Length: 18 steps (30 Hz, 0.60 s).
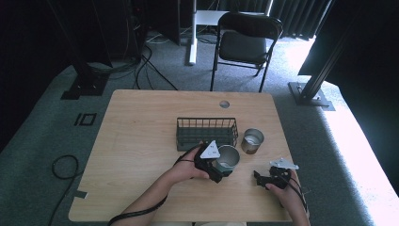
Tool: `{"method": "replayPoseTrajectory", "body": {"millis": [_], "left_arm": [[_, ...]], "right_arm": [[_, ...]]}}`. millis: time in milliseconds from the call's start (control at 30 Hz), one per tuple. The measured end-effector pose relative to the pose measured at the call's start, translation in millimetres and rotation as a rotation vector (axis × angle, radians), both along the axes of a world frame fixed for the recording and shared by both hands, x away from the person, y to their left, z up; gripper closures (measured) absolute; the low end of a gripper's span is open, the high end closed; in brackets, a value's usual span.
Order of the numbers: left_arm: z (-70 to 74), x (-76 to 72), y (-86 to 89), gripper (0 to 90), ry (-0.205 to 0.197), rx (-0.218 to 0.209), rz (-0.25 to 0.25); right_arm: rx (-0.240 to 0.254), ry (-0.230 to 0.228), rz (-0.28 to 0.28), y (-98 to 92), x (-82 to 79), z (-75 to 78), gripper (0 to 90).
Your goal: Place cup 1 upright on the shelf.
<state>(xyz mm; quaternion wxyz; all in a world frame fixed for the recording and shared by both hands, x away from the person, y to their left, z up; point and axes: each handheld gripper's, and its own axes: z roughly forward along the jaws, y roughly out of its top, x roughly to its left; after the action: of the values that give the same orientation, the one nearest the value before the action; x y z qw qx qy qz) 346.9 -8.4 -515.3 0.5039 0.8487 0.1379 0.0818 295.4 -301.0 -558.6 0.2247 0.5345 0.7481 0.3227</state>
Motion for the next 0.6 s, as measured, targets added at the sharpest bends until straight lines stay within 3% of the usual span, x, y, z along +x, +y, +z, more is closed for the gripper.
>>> {"method": "replayPoseTrajectory", "body": {"millis": [200,300,433,600], "left_arm": [[-1.6,-0.5,-5.4,4.3,0.009,-0.001,-0.012],[-1.3,0.3,-6.0,13.3,0.016,-0.030,0.003],[-3.3,0.2,-8.0,14.6,0.005,-0.044,-0.028],[-2.4,-1.0,-9.7,14.8,0.011,-0.040,-0.024]], "right_arm": [[0.000,0.000,0.000,0.0,0.0,0.0,11.1],[0.000,0.000,0.000,0.0,0.0,0.0,11.0],[0.000,0.000,0.000,0.0,0.0,0.0,11.0],[0.000,0.000,0.000,0.0,0.0,0.0,11.1]]}}
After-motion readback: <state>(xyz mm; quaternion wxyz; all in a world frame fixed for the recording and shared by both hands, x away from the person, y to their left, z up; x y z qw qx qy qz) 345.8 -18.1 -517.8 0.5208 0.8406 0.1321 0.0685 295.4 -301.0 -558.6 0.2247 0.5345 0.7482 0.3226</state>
